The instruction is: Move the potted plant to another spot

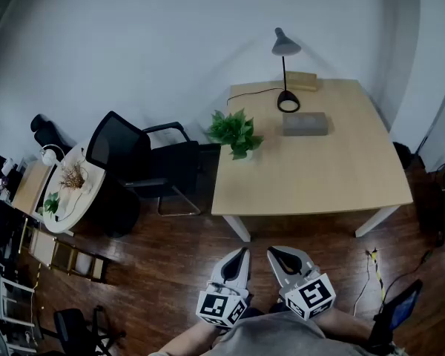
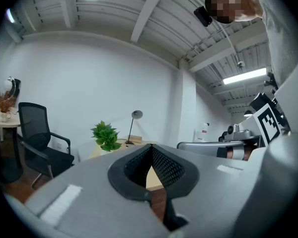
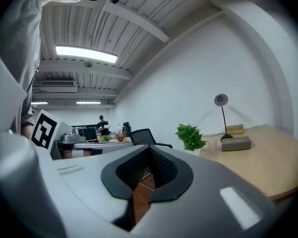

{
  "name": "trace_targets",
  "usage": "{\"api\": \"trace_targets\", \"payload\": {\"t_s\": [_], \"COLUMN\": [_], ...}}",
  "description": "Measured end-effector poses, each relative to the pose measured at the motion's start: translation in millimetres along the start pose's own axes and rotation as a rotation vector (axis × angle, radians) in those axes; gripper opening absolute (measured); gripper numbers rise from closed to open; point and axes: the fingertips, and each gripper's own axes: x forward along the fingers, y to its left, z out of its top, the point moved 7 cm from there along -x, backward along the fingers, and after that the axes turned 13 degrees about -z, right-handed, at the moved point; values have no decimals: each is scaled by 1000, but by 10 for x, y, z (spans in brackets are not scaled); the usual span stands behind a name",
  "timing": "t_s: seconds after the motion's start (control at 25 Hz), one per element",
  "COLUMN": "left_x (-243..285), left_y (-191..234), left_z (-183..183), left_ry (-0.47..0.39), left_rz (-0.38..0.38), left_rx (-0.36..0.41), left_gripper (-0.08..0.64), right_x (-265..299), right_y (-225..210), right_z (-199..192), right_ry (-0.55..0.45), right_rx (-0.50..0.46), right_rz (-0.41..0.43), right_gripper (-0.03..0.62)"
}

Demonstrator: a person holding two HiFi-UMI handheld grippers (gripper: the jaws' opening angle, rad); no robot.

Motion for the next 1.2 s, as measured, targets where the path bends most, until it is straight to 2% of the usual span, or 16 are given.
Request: {"api": "trace_targets", "payload": {"t_s": [0.4,0.56,0.88,1.04,1.2], "left_x": [762,1018,1635,1854,1960], "left_y": [736,1213,2263,2690,2930], "left_z": [86,28,216,233,105], "left_ry": [4,-1,-18,16,68], "left_rz": [50,40,-22,-41,-32], "left_rx": [4,-25,-43,-53,-76], "left_gripper": [0,0,0,0,0], "right_x": [938,1404,2442,2842,3032], "right_y": [-615,-747,-1007,-1121,-1229], "right_z": [122,110,205,202,96], "right_ry": [4,30,72,106,157], "right_rx": [-35,-49,-91,-86,-69], "right_rz": [6,-23,-97,-140,-168], "right_gripper": [0,0,0,0,0]}}
